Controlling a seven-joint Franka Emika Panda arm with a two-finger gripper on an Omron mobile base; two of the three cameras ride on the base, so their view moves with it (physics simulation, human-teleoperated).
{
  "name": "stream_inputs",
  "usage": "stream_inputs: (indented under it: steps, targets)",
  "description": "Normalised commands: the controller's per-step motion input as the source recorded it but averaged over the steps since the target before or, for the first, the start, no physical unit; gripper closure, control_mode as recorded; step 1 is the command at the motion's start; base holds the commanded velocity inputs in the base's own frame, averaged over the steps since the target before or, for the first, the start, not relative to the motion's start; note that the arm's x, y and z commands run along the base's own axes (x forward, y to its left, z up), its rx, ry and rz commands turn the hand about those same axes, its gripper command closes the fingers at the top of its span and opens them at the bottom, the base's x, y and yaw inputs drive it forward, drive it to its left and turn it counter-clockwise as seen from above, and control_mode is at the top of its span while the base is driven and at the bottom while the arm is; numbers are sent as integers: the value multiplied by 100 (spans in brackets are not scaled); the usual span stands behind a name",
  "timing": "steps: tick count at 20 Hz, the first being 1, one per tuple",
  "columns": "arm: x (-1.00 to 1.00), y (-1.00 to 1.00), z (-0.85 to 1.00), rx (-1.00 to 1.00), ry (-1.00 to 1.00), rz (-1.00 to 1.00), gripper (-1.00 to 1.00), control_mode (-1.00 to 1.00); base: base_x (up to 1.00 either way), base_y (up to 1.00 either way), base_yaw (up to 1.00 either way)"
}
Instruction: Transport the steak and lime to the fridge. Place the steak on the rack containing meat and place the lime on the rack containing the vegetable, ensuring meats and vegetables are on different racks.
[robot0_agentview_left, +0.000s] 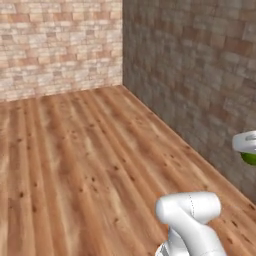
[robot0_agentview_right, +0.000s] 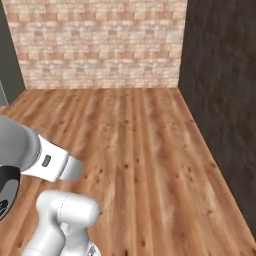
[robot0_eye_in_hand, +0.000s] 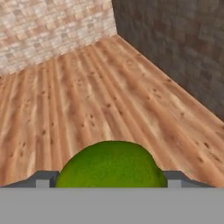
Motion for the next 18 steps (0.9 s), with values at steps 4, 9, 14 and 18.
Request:
stream_inputs:
  steps: [4, 9, 14, 18]
  targets:
    - [0, 0, 0, 0, 0, 0, 100, 100, 100, 100, 0]
    - [0, 0, 0, 0, 0, 0, 100, 100, 100, 100, 0]
    - [0, 0, 0, 0, 0, 0, 100, 100, 100, 100, 0]
    - [0, 0, 0, 0, 0, 0, 100, 100, 100, 100, 0]
